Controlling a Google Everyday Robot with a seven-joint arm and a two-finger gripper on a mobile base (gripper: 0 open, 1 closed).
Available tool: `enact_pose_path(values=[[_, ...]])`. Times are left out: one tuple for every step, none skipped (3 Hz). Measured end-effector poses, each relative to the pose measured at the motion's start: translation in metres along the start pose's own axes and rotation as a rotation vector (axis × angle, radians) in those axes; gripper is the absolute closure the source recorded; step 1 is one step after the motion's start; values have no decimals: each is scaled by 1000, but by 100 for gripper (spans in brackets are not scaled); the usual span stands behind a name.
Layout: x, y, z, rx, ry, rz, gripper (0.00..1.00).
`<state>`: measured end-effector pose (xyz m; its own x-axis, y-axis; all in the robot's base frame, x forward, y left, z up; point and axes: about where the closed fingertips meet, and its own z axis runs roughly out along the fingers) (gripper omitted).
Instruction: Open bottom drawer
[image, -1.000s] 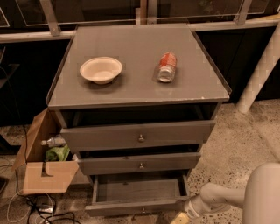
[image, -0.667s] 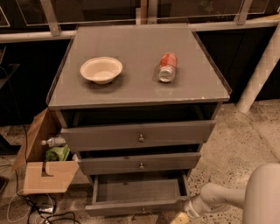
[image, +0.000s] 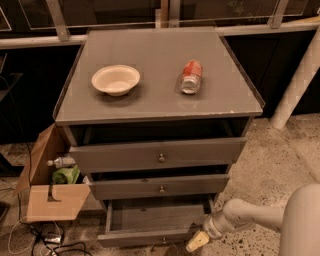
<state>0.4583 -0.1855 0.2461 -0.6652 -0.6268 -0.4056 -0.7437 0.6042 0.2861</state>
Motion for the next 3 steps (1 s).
enact_pose_path(values=[[7,-1,7,-6,10,4,0],[11,-16,27,-8,35,19,0],[8,-32,41,-3,52,12,0]])
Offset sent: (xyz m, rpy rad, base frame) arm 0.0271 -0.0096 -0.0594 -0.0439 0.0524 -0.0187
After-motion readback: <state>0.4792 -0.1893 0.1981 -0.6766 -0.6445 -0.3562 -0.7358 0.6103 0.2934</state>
